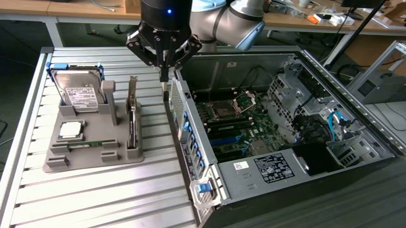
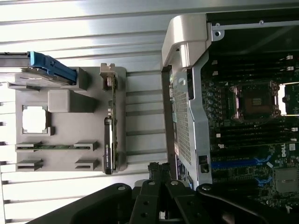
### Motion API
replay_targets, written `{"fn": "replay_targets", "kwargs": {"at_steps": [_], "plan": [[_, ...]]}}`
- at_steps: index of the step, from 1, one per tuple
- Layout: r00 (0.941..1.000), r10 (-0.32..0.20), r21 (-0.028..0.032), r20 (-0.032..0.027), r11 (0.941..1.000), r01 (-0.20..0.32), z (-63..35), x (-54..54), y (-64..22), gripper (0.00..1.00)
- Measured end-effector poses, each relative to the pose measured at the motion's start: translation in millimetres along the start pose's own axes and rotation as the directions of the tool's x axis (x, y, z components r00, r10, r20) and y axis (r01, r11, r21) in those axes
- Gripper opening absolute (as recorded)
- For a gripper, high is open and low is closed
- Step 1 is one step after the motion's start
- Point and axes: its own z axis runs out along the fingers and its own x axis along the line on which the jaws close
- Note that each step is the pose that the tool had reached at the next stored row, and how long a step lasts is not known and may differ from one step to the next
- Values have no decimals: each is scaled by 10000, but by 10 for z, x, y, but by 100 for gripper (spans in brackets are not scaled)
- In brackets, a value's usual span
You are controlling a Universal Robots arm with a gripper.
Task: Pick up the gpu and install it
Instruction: 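Reach for the gpu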
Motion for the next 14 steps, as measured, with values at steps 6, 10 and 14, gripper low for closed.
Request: {"fn": "replay_targets", "kwargs": {"at_steps": [6,10,14], "plan": [[10000,1,0,0,10000,-1,0,12,-1,11],[10000,1,0,0,10000,-1,-1,22,-2,11],[10000,0,0,0,10000,0,-1,31,-2,11]]}}
